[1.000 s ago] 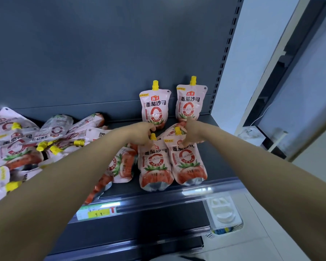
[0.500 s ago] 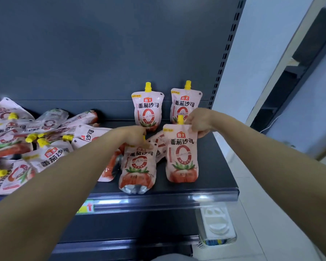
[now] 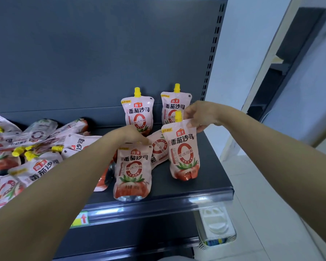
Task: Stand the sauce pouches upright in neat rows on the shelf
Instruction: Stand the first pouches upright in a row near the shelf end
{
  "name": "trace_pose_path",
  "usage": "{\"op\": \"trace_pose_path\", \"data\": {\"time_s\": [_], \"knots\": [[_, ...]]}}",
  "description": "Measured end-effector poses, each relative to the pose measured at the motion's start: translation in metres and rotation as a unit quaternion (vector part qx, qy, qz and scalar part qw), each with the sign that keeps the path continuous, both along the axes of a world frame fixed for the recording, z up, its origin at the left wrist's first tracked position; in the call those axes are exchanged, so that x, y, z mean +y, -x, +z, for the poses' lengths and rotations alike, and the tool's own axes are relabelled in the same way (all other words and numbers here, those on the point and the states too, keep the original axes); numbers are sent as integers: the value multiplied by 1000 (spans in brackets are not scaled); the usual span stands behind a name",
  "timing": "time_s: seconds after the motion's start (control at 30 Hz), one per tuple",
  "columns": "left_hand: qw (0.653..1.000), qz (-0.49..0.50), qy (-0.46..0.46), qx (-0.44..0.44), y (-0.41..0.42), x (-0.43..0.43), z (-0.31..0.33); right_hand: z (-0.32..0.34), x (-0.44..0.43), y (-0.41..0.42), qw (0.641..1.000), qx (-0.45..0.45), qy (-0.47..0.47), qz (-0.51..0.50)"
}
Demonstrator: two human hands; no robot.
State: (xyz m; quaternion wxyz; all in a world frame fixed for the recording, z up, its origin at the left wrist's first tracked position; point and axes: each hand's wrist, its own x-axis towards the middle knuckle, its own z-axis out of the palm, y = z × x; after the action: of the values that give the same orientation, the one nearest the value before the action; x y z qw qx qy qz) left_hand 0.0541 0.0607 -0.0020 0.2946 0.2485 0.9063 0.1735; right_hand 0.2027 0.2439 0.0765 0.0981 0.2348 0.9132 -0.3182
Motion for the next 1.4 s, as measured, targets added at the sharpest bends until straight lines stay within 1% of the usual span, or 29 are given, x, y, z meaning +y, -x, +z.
{"op": "trace_pose_path", "data": {"time_s": [0.13,0.2,0.3,0.43,0.53,0.73,0.83,0.9,1.0,1.07,1.23,1.4], "knots": [[999,35,-10,-21,3,4,4,3,1,-6,1000,3,6,8],[999,40,0,-9,4,7,8,5,3,-9,1000,0,4,11],[999,31,-15,22,4,15,14,4,4,-11,1000,-2,5,12],[994,-15,-71,83,2,27,23,6,6,-13,1000,0,6,9],[984,-71,-121,107,-1,33,31,8,8,-17,1000,10,12,-3],[957,-140,-229,105,-12,48,49,11,14,-24,1000,20,20,-10],[947,-152,-269,89,-23,58,57,14,17,-27,999,9,45,0],[948,-163,-258,84,-27,61,61,15,19,-29,998,2,62,5],[958,-194,-205,41,-27,57,62,14,21,-30,997,2,74,10],[961,-200,-189,32,-26,53,57,12,21,-30,997,4,83,11],[952,-178,-244,48,-31,53,60,8,22,-31,994,12,107,21],[943,-210,-241,86,-36,64,80,7,26,-36,989,-6,142,38]]}}
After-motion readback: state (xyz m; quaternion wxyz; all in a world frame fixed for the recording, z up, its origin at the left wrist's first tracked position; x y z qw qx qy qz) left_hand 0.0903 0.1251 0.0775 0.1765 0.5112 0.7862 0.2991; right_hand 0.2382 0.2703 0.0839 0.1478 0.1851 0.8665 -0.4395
